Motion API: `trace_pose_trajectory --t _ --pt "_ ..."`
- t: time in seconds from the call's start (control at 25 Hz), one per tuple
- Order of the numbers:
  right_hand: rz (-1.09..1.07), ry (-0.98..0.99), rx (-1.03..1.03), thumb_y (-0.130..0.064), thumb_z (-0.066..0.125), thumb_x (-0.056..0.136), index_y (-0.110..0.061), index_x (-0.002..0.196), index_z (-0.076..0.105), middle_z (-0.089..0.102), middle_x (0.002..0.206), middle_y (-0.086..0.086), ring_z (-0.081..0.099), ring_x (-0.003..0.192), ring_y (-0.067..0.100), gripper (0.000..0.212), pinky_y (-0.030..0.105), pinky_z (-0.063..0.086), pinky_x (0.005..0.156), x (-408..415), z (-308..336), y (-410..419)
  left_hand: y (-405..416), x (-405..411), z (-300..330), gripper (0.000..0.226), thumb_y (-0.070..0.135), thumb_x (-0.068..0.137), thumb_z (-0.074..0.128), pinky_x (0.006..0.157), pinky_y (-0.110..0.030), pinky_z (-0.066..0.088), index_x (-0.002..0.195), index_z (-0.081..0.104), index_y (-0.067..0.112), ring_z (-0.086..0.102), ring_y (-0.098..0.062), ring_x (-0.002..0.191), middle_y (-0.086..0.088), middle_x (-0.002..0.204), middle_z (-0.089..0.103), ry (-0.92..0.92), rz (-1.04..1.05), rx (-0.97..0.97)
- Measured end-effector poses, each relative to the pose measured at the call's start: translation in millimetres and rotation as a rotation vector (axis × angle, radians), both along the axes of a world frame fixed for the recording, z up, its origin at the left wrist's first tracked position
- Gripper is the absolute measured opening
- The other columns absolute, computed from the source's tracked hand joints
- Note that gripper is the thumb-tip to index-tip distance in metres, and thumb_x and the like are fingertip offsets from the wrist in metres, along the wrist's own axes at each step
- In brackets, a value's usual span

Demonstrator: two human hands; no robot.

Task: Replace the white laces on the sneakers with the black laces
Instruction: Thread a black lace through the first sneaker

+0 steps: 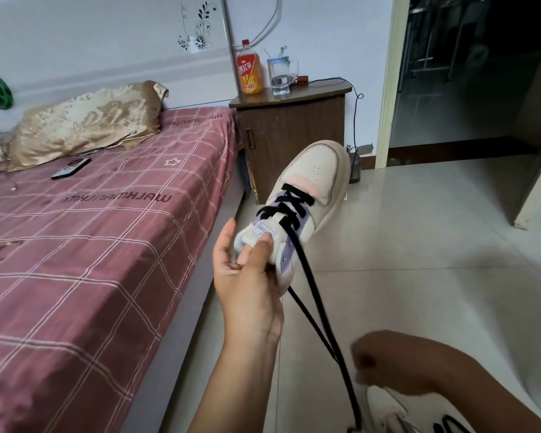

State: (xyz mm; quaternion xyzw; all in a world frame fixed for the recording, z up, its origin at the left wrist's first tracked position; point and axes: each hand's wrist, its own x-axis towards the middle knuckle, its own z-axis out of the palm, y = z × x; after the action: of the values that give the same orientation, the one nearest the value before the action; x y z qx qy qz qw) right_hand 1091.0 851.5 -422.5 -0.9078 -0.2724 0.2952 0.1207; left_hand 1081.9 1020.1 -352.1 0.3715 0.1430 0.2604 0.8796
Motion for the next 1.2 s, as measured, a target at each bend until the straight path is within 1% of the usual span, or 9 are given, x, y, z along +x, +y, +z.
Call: trace_pose_trajectory --t 0.08,0.16,0.24,0.36,0.6,0.76,1.0,1.12,1.2 --pt "-0.085 -0.039 -0.032 -0.035 0.054 0.093 -0.027 0.072 0.045 0.052 0.085 -0.012 0.046 0.077 0.008 0.024 0.013 0.032 0.060 1 -1 -5 1 1 -1 0.046 -0.006 0.086 0.058 0.059 -0.026 0.056 0.116 0.055 0.029 0.070 -0.014 0.076 0.001 0.080 0.073 -0.016 0.005 0.004" --pt "-0.320 -0.150 0.400 -0.035 0.056 0.092 -0.025 0.078 0.054 0.059 0.081 -0.009 0.051 0.072 0.004 0.017 0.017 0.040 0.064 7 10 2 -3 0 -4 0.047 -0.005 0.086 0.058 0.065 -0.028 0.057 0.116 0.055 0.030 0.070 -0.016 0.079 0.000 0.083 0.074 -0.009 -0.004 0.023" --pt "-0.567 -0.261 0.919 -0.032 0.060 0.089 -0.026 0.085 0.061 0.066 0.083 -0.014 0.058 0.076 -0.002 0.007 0.008 0.043 0.067 10 33 22 -11 -2 -6 0.047 -0.005 0.087 0.058 0.072 -0.034 0.058 0.112 0.055 0.034 0.069 -0.020 0.085 0.000 0.087 0.074 0.012 -0.024 0.064" --pt "-0.730 -0.291 1.239 -0.029 0.066 0.083 -0.019 0.086 0.062 0.066 0.081 -0.010 0.058 0.074 -0.004 0.012 0.003 0.041 0.064 8 59 49 -23 -8 -6 0.048 -0.003 0.087 0.058 0.088 -0.050 0.051 0.115 0.054 0.036 0.068 -0.022 0.088 -0.002 0.092 0.074 -0.014 -0.069 0.143" --pt "-0.698 -0.243 1.304 -0.025 0.066 0.082 -0.014 0.078 0.063 0.065 0.080 0.003 0.057 0.066 0.001 0.012 0.005 0.041 0.059 -5 73 49 -34 -18 5 0.045 -0.004 0.086 0.059 0.089 -0.043 0.053 0.111 0.056 0.034 0.069 -0.014 0.087 -0.001 0.091 0.074 -0.122 -0.018 0.258" --pt "-0.574 -0.195 1.363 -0.017 0.066 0.082 -0.008 0.074 0.059 0.061 0.071 0.000 0.055 0.061 0.002 0.013 0.007 0.041 0.058 -11 81 36 -32 -20 17 0.037 0.021 0.073 0.065 0.090 -0.043 0.048 0.109 0.055 0.025 0.067 -0.018 0.087 0.001 0.088 0.073 -0.138 -0.083 0.080" --pt "-0.397 -0.146 1.365 -0.033 0.071 0.078 -0.011 0.070 0.054 0.059 0.085 0.015 0.052 0.071 0.021 0.029 0.016 0.046 0.066 -13 91 17 -31 -26 28 0.050 0.017 0.073 0.063 0.079 -0.035 0.055 0.117 0.052 0.036 0.068 -0.015 0.086 0.007 0.093 0.073 -0.187 -0.091 0.169" --pt "-0.361 -0.084 1.351 -0.026 0.068 0.076 -0.017 0.067 0.056 0.061 0.089 0.012 0.056 0.077 0.019 0.017 0.017 0.048 0.071 -11 91 10 -28 -26 30 0.057 0.010 0.071 0.063 0.079 -0.034 0.054 0.118 0.051 0.040 0.067 -0.015 0.090 0.003 0.102 0.071 -0.223 -0.092 0.208" --pt "-0.364 -0.022 1.359 -0.025 0.069 0.073 -0.019 0.065 0.058 0.064 0.095 0.013 0.061 0.088 0.028 0.014 0.020 0.051 0.079 -8 90 7 -25 -26 32 0.061 0.005 0.068 0.062 0.079 -0.032 0.053 0.117 0.052 0.040 0.067 -0.013 0.088 0.003 0.100 0.071 -0.239 -0.086 0.192"
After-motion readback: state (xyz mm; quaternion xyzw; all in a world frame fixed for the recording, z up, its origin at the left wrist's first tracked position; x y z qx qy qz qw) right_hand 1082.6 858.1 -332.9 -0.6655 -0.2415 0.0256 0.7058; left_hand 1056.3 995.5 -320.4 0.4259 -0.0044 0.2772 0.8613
